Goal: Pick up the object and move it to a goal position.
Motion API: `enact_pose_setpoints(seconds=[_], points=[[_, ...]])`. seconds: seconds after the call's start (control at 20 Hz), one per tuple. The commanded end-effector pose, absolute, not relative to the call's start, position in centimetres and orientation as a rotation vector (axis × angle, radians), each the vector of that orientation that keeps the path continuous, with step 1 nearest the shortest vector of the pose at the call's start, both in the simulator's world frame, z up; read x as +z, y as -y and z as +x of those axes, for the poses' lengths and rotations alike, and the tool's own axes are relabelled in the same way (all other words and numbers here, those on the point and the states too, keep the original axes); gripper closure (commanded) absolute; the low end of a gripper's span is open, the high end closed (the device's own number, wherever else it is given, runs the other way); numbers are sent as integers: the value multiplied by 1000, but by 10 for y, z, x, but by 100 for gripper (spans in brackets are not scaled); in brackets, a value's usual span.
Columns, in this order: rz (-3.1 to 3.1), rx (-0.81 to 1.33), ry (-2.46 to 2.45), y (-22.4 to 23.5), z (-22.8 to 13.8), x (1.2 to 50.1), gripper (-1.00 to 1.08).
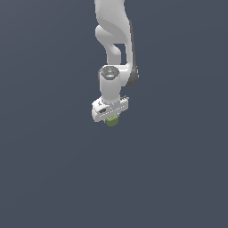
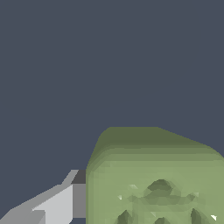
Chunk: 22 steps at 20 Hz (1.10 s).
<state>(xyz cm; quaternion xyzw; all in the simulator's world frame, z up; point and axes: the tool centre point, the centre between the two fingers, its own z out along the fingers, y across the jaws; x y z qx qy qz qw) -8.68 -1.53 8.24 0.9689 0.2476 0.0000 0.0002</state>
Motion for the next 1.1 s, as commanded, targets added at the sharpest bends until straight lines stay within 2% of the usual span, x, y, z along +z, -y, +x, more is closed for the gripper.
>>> enact_pose_setpoints(seconds=[0.0, 1.05], points=[[3043, 1, -778, 12, -84, 100, 108], [3043, 1, -780, -31, -54, 306, 108]])
